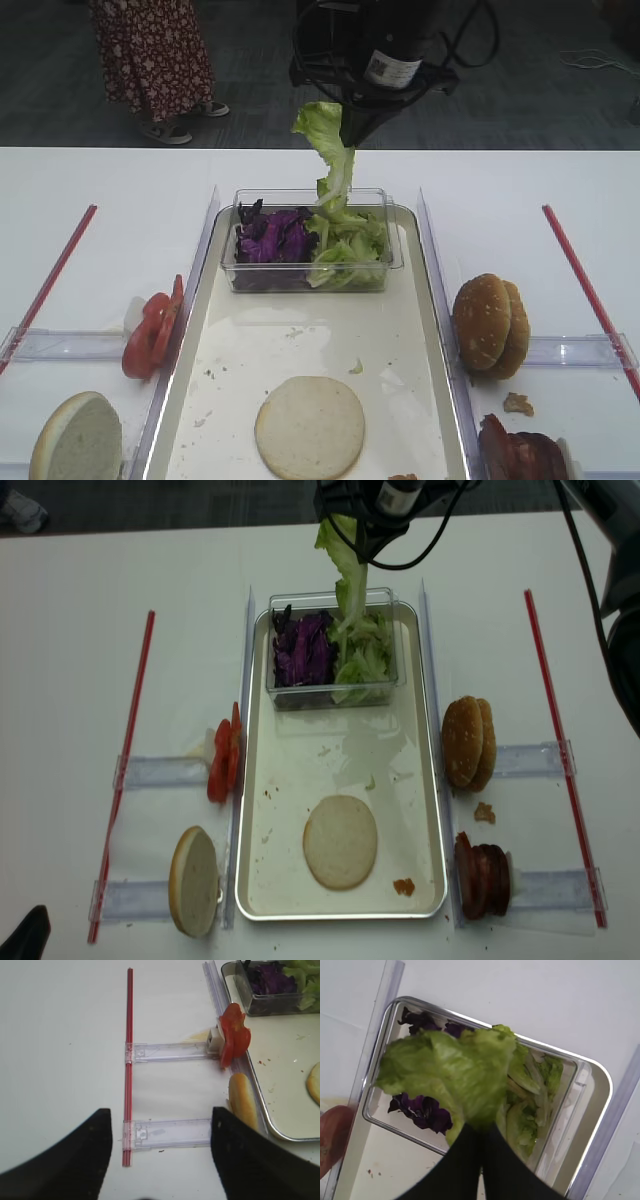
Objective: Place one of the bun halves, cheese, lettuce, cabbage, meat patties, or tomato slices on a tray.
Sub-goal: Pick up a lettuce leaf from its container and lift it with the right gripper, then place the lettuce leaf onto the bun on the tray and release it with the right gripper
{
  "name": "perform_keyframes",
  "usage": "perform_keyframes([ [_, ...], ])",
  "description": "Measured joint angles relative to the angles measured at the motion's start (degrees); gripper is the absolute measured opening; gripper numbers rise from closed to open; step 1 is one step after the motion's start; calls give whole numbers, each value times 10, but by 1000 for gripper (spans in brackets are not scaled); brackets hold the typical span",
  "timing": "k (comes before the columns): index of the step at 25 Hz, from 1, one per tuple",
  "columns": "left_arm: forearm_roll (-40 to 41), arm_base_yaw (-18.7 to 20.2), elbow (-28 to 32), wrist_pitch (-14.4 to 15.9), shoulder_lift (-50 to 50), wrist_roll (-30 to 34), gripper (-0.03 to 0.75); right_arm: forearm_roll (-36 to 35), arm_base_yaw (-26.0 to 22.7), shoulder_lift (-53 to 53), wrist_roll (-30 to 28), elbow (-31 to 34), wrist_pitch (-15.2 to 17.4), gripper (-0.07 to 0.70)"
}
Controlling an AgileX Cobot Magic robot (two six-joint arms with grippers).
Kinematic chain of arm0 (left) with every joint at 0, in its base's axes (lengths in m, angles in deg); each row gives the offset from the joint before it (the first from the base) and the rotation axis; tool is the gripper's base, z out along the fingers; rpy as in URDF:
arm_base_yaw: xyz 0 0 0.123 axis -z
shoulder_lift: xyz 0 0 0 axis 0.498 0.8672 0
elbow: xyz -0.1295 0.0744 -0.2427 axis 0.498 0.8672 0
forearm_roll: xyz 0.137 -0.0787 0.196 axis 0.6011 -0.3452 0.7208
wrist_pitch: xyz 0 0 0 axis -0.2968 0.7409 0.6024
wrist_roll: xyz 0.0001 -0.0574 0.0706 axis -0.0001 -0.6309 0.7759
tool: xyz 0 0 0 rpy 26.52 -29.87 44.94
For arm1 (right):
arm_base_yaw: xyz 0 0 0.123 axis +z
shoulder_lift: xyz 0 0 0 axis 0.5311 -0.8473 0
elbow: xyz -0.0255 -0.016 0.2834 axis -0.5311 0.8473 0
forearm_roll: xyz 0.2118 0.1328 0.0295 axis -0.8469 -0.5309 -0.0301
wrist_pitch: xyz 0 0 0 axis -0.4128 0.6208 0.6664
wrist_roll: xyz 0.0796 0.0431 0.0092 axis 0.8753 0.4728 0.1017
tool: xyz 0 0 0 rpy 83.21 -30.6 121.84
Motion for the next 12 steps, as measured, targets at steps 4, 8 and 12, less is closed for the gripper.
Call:
perform_keyframes([
  [4, 0, 0, 0, 0, 0, 0, 412, -9, 0, 5, 0, 10, 0, 35],
  [8, 0, 0, 0, 0, 0, 0, 412, -11, 0, 25, -4, 44, 1, 35],
  [12, 0, 0, 0, 0, 0, 0, 412, -22, 0, 64, -19, 99, 0, 35],
])
